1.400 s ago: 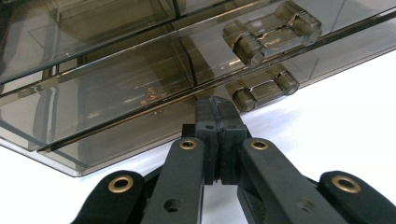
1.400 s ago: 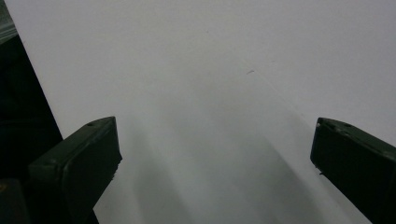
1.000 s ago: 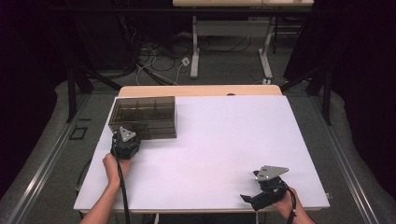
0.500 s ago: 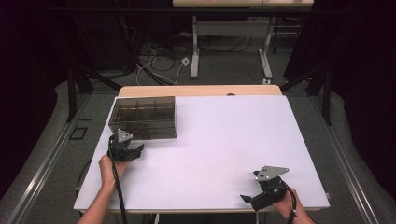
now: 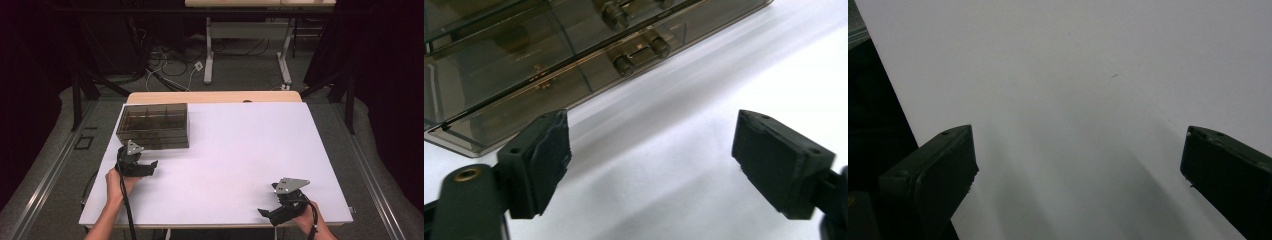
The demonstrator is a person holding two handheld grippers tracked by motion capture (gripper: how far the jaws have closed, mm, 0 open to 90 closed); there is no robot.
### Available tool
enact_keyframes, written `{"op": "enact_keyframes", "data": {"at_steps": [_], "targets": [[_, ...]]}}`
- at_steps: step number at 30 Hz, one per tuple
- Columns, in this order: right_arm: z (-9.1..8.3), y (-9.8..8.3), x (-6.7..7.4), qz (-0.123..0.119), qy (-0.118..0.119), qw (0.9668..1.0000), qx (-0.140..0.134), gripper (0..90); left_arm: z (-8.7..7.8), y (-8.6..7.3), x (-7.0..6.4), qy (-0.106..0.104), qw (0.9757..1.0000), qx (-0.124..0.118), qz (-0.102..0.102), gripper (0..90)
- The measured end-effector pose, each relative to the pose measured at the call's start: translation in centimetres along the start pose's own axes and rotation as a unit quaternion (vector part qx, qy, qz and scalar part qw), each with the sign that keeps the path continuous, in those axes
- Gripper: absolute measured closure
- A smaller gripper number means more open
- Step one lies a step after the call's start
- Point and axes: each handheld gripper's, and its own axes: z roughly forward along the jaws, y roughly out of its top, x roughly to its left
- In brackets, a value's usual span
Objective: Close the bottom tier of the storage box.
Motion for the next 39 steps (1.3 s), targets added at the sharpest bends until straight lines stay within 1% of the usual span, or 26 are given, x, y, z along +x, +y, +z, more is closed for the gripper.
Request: {"op": "enact_keyframes", "data": {"at_steps": [1, 4, 6, 7, 8, 9, 10, 11, 12, 13, 16, 17, 20, 23, 24, 25, 26, 27, 28, 30, 31, 32, 33, 34, 37, 39], "targets": [[0.0, 0.0, 0.0, -0.001, 0.000, 1.0000, 0.000, 0.9, -0.1, 0.0, -0.1, 0.001, 1.0000, -0.002, 0.001, 12.6], [0.0, 0.0, 0.0, 0.000, -0.002, 1.0000, 0.000, 0.9, -0.3, 0.1, -0.5, -0.004, 1.0000, -0.004, 0.002, 9.3], [0.0, 0.0, 0.0, 0.000, -0.003, 1.0000, 0.000, 0.9, -0.4, 0.2, -0.8, -0.011, 0.9999, 0.006, 0.008, 5.4], [0.0, 0.0, 0.0, 0.000, -0.002, 1.0000, 0.000, 0.9, -0.3, 0.3, -1.0, -0.011, 0.9999, 0.004, 0.008, 4.1], [0.0, 0.0, 0.0, -0.001, -0.003, 1.0000, 0.000, 0.9, -0.3, 0.4, -1.2, -0.013, 0.9998, 0.008, 0.012, 3.2], [0.0, 0.0, 0.0, -0.001, -0.003, 1.0000, 0.000, 0.9, -0.2, 0.4, -1.3, -0.012, 0.9998, 0.006, 0.015, 1.5], [0.0, 0.0, -0.1, -0.002, -0.005, 1.0000, -0.003, 0.9, -0.3, 0.4, -1.6, -0.013, 0.9998, 0.011, 0.012, 0.4], [0.0, 0.0, 0.0, 0.001, -0.004, 1.0000, -0.002, 0.9, -0.4, 0.5, -1.6, -0.017, 0.9996, 0.017, 0.018, 0.0], [0.0, 0.0, -0.1, 0.000, -0.004, 1.0000, -0.002, 0.9, -0.3, 0.5, -1.7, -0.016, 0.9996, 0.009, 0.019, 0.0], [0.0, 0.0, 0.0, 0.004, -0.003, 1.0000, -0.002, 0.9, -0.5, 0.5, -1.8, -0.016, 0.9996, 0.013, 0.021, 0.0], [0.0, 0.0, 0.0, 0.002, -0.005, 1.0000, -0.002, 0.9, -0.7, 0.4, -2.1, -0.022, 0.9996, 0.007, 0.017, 0.0], [0.0, 0.0, -0.1, -0.001, -0.004, 1.0000, -0.003, 0.9, -0.9, 0.5, -2.2, -0.026, 0.9994, 0.012, 0.019, 0.0], [0.0, 0.0, 0.0, 0.000, -0.004, 1.0000, -0.002, 0.9, -1.1, 0.4, -2.7, -0.026, 0.9994, 0.010, 0.022, 0.0], [0.1, 0.0, 0.0, 0.000, -0.004, 1.0000, -0.002, 0.9, -1.4, 0.3, -3.1, -0.026, 0.9991, 0.013, 0.030, 0.0], [0.1, 0.0, -0.1, 0.000, -0.004, 1.0000, -0.002, 0.9, -1.6, 0.2, -3.2, -0.029, 0.9990, 0.019, 0.029, 0.0], [0.1, 0.0, -0.1, 0.000, -0.003, 1.0000, -0.001, 0.9, -1.6, 0.1, -3.3, -0.025, 0.9991, 0.013, 0.032, 0.0], [0.1, 0.0, 0.0, 0.002, -0.004, 1.0000, -0.001, 0.9, -1.7, 0.0, -3.4, -0.027, 0.9990, 0.017, 0.033, 0.0], [0.1, 0.0, 0.0, 0.005, -0.004, 1.0000, 0.000, 0.9, -1.8, -0.1, -3.5, -0.028, 0.9990, 0.015, 0.032, 0.0], [0.1, 0.0, 0.0, 0.002, -0.003, 1.0000, 0.000, 0.9, -1.9, -0.2, -3.6, -0.032, 0.9989, 0.017, 0.031, 0.0], [0.1, 0.0, 0.0, -0.001, -0.001, 1.0000, 0.002, 0.9, -2.1, -0.4, -3.8, -0.035, 0.9989, 0.013, 0.030, 0.0], [0.1, 0.0, -0.1, -0.001, -0.001, 1.0000, 0.002, 0.9, -2.2, -0.5, -3.9, -0.035, 0.9990, 0.005, 0.028, 0.0], [0.1, 0.0, -0.1, -0.001, -0.001, 1.0000, 0.003, 0.9, -2.4, -0.5, -3.9, -0.041, 0.9986, 0.011, 0.030, 0.0], [0.1, 0.0, -0.1, -0.001, -0.001, 1.0000, 0.003, 0.9, -2.4, -0.6, -4.1, -0.043, 0.9988, 0.005, 0.025, 0.0], [0.1, 0.0, -0.1, -0.001, -0.001, 1.0000, 0.003, 0.9, -2.6, -0.6, -4.2, -0.045, 0.9987, 0.008, 0.024, 0.0], [0.1, 0.0, -0.1, -0.002, -0.001, 1.0000, 0.003, 0.9, -3.0, -0.8, -4.7, -0.047, 0.9985, 0.004, 0.030, 0.0], [0.1, 0.0, -0.1, -0.001, 0.000, 1.0000, 0.004, 0.9, -3.2, -1.0, -5.0, -0.054, 0.9981, 0.003, 0.030, 0.0]]}}
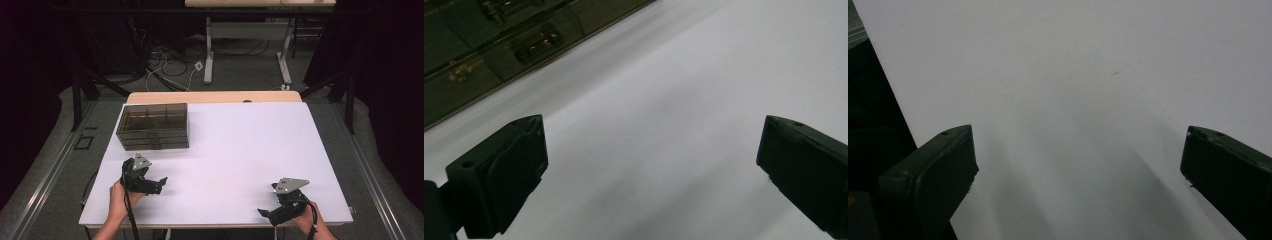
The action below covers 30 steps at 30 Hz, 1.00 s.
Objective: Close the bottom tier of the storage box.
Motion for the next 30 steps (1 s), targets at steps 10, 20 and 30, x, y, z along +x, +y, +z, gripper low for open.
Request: {"op": "enact_keyframes", "data": {"at_steps": [10, 20, 30], "targets": [[0.0, 0.0, 0.0, 0.001, -0.001, 1.0000, -0.002, 0.9, -1.0, -0.8, -1.5, -0.011, 0.9998, -0.006, 0.012, 0.0], [0.1, 0.0, 0.0, 0.003, -0.001, 1.0000, -0.001, 0.9, -1.3, -1.5, -2.8, -0.019, 0.9993, -0.003, 0.033, 0.0], [0.1, -0.1, 0.0, 0.001, 0.000, 1.0000, 0.000, 0.9, -1.7, -2.5, -3.9, -0.031, 0.9987, -0.006, 0.039, 0.0]]}}
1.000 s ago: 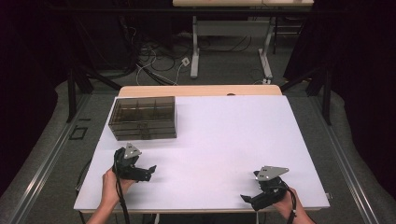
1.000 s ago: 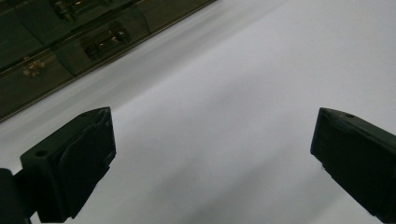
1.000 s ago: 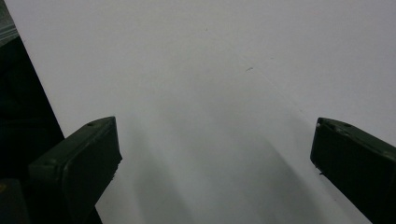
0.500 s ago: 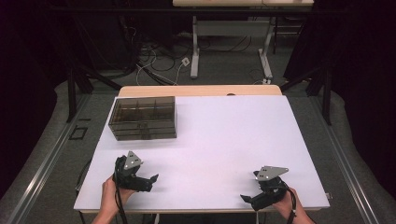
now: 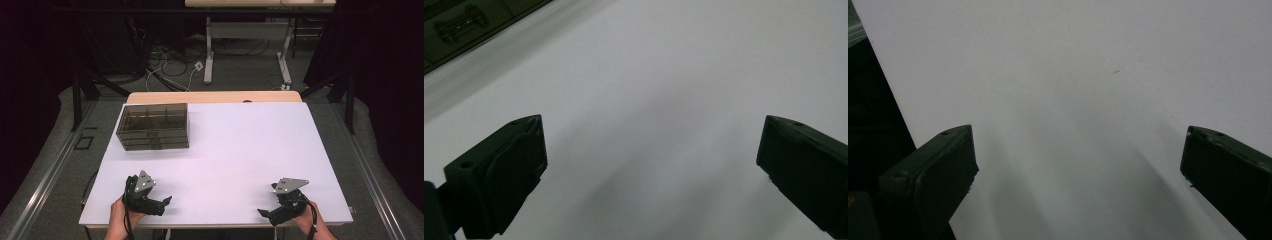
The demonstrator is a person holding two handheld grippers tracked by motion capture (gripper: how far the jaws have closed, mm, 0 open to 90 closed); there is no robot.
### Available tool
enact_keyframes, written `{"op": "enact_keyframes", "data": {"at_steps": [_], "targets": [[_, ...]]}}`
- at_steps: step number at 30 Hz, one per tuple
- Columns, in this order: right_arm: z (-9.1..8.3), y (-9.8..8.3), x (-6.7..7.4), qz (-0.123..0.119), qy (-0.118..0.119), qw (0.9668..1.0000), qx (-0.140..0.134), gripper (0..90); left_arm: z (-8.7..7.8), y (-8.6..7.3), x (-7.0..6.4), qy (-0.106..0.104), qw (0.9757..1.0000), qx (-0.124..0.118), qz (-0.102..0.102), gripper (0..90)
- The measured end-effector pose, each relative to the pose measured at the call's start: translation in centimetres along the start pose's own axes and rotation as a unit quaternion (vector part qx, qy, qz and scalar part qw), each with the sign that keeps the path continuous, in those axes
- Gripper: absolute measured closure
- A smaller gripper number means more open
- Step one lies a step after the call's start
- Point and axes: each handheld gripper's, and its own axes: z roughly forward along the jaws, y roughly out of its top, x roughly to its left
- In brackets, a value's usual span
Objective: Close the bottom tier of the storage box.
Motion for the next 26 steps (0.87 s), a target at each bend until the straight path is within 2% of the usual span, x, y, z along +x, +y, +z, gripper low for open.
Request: {"op": "enact_keyframes", "data": {"at_steps": [1, 7, 11, 16, 18, 26], "targets": [[0.00, -0.01, 0.01, 0.000, 0.000, 1.0000, 0.000, 0.9, 0.01, -0.03, -0.04, 0.003, 1.0000, 0.002, 0.005, 0.0], [0.00, -0.03, -0.04, -0.002, 0.000, 1.0000, 0.000, 0.9, 0.23, -0.48, -0.18, -0.008, 1.0000, -0.002, 0.002, 0.0], [0.03, -0.05, 0.00, 0.000, 0.000, 1.0000, 0.002, 0.9, 0.22, -0.64, -0.40, -0.005, 0.9999, -0.006, 0.010, 0.0], [0.12, -0.06, 0.07, 0.000, 0.002, 1.0000, -0.002, 0.9, 0.32, -0.70, -0.23, -0.009, 0.9999, -0.009, 0.008, 0.0], [0.11, -0.06, 0.10, 0.001, 0.001, 1.0000, 0.000, 0.9, 0.35, -0.72, -0.08, -0.005, 0.9999, -0.009, 0.009, 0.0], [0.13, -0.06, 0.04, 0.000, 0.003, 1.0000, 0.005, 0.9, 0.82, -0.54, -0.30, -0.020, 0.9996, -0.004, 0.017, 0.0]]}}
